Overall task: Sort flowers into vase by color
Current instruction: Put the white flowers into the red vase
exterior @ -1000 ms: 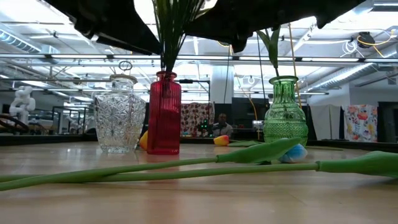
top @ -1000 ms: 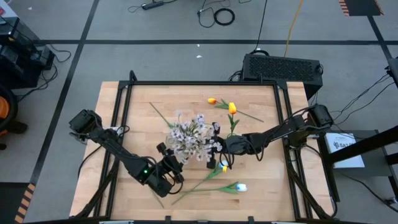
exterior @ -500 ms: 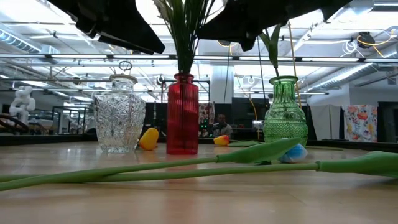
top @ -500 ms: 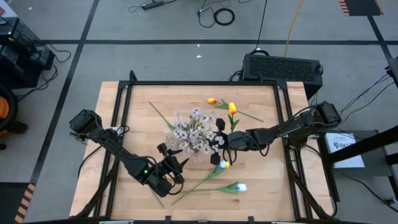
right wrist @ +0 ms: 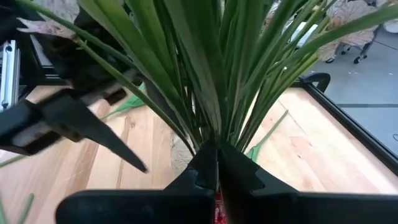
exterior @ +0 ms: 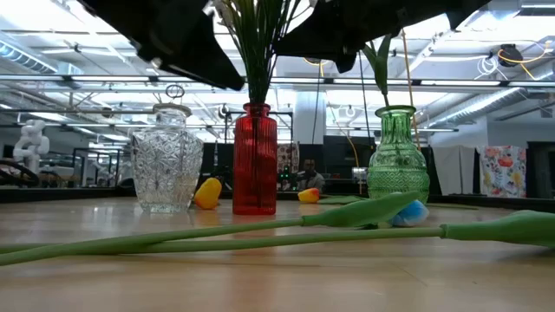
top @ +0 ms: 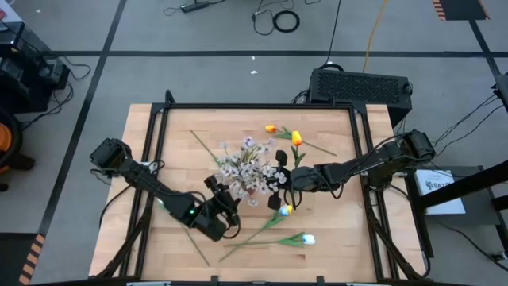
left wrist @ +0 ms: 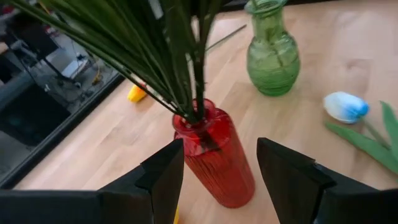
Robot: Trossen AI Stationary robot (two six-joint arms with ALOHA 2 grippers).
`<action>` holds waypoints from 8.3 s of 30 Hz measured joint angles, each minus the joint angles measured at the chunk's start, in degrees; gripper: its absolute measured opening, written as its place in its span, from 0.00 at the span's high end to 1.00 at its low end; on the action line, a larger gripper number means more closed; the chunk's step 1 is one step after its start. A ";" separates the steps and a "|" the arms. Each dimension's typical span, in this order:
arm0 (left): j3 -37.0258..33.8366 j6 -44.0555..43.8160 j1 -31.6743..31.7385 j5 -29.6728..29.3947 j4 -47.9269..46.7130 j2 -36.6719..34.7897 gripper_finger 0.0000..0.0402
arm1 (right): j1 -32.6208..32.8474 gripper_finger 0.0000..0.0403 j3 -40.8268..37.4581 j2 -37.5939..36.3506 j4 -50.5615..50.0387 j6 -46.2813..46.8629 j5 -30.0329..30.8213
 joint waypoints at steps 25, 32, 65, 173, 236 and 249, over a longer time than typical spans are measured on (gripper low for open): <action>0.02 2.47 7.41 13.16 0.41 0.00 0.48 | 0.02 1.00 0.00 0.00 -1.44 1.33 -2.80; -1.25 2.46 7.70 12.89 2.15 1.01 0.48 | 0.02 1.00 0.02 0.00 -2.42 1.07 -2.80; -4.64 6.03 8.97 13.09 11.08 1.18 0.48 | -1.14 1.00 0.11 -0.02 -7.69 4.48 -2.62; -4.64 12.85 -3.14 -3.42 13.92 -9.20 0.48 | 32.10 0.56 -9.75 6.12 -6.23 26.77 23.33; -4.59 5.99 7.09 7.58 12.21 1.27 0.48 | 4.77 0.66 -9.75 4.39 20.08 -3.45 12.28; -4.59 8.04 7.13 7.68 10.78 1.27 0.48 | 6.32 0.66 -9.75 4.39 17.39 -2.60 12.05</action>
